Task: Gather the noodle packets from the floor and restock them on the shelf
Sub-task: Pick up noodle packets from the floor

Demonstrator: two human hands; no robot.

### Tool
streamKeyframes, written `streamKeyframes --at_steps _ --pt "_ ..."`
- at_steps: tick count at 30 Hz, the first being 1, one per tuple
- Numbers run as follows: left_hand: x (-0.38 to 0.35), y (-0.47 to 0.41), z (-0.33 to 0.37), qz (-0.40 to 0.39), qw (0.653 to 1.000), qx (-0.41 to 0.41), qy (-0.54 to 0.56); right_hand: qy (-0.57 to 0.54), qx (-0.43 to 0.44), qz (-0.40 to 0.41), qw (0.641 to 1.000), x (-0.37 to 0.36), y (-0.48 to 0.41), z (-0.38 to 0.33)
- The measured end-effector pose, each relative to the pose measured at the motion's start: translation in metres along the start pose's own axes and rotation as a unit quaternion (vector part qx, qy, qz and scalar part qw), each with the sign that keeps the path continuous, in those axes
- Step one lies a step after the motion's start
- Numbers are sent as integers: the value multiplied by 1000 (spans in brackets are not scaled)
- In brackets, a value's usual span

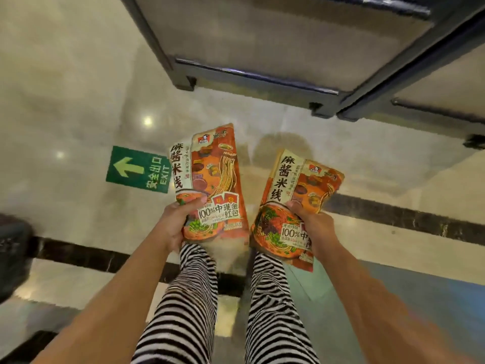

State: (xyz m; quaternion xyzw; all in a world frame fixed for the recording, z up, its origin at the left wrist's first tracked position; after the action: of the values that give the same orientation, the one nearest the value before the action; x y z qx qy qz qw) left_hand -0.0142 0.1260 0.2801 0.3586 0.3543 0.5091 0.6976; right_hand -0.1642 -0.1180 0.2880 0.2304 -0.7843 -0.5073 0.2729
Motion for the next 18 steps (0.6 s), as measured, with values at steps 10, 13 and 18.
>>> streamKeyframes --at_steps 10,13,18 --pt "269 56 20 149 979 -75 118 210 56 -97 971 -276 79 37" --pt "331 82 12 198 961 -81 174 272 73 -118 952 -341 105 55" --pt "412 129 -15 265 924 -89 261 367 93 -164 911 -435 146 89"
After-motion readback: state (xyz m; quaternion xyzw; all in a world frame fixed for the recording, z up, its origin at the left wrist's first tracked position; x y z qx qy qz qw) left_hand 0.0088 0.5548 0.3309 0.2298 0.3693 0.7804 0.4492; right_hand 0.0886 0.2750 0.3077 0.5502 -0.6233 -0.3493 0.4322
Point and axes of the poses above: each hand's wrist, its own y-axis away from the middle knuckle, its own x-axis out of the back of the hand, z = x × y, the point moved 2 cm from there along -y, towards the middle knuckle, and after that the axes turned 7 degrees about -x, right-handed, at the moved point
